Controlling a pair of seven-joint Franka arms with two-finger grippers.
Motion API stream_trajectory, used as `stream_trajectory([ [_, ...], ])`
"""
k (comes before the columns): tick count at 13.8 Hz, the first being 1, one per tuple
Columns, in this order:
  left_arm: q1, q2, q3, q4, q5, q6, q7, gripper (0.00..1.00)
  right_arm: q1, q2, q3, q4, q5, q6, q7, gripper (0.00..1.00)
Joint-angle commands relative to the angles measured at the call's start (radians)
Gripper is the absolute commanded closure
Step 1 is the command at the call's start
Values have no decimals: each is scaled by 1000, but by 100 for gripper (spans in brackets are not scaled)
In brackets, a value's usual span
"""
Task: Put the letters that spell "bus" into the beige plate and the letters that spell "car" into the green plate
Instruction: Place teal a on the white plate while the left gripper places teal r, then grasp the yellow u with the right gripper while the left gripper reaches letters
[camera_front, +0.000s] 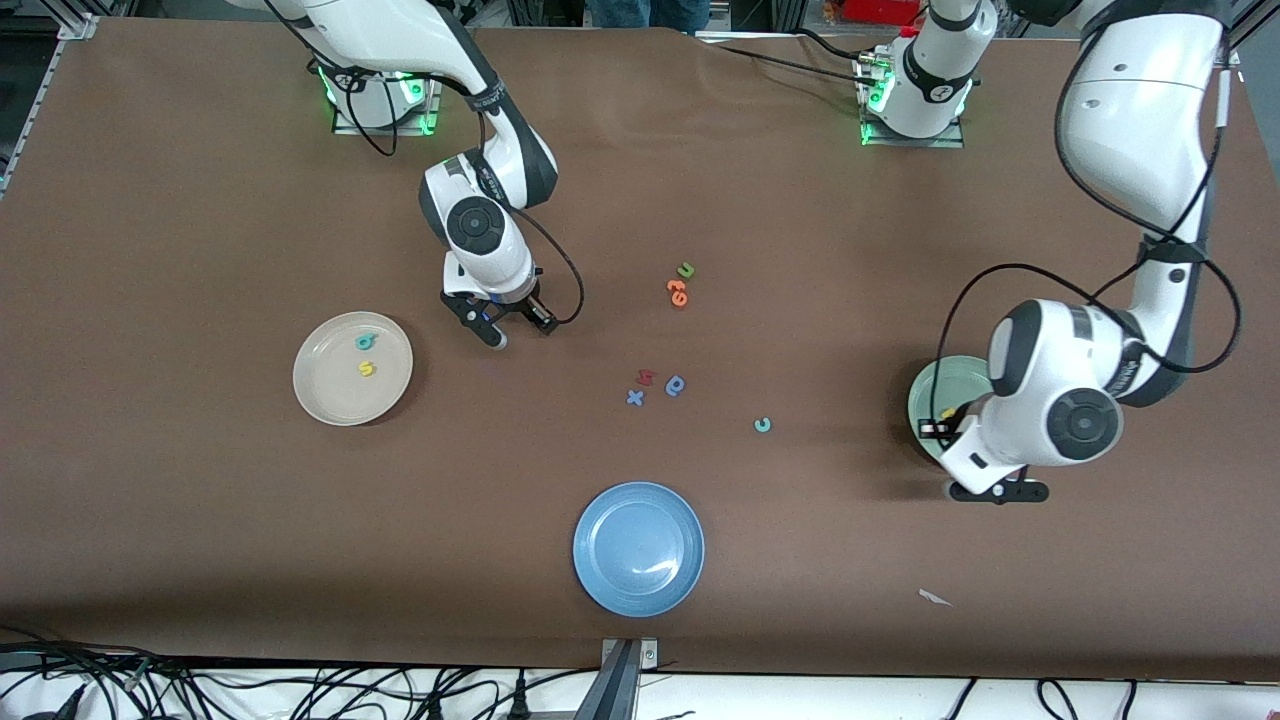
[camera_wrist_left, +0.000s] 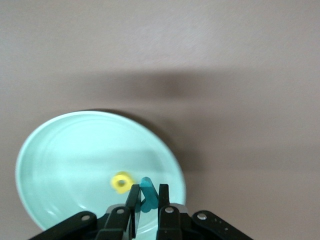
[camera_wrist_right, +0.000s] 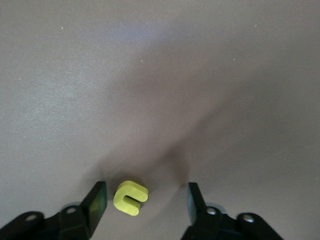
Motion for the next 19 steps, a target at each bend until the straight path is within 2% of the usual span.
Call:
stream_trajectory([
  [1,52,-77,-9,-114,18,42,133,100,19,-7,-3,-18,11,28,17,35],
  [3,66,-131,-8,-224,18,157,141,100,21,3,-3,-17,11,52,29,36],
  [5,90,-154,-8,-297,18,248,140,100,21,4,-3,-15,11,54,28,54],
  [6,92,-165,-8,-333,18,298,132,100,21,4,-3,-14,11,54,26,68],
  [7,93,-176,-8,-369,18,347,131,81,21,4,-3,-14,11,54,21,79],
  [8,90,-174,-8,-368,18,345,131,1,21,4,-3,-8,11,52,15,85],
  [11,77,-176,-12,-323,18,299,115,0,19,-31,-23,8,10,20,-24,87],
  [13,57,-176,-17,-297,0,266,89,0,19,-75,-82,23,7,-84,-130,87],
  [17,-96,-124,-31,-254,-17,269,-225,0,19,-151,-283,37,7,-299,-499,87],
  [19,-153,-87,-31,-223,-25,269,-334,0,16,-145,-395,31,8,-339,-720,87],
])
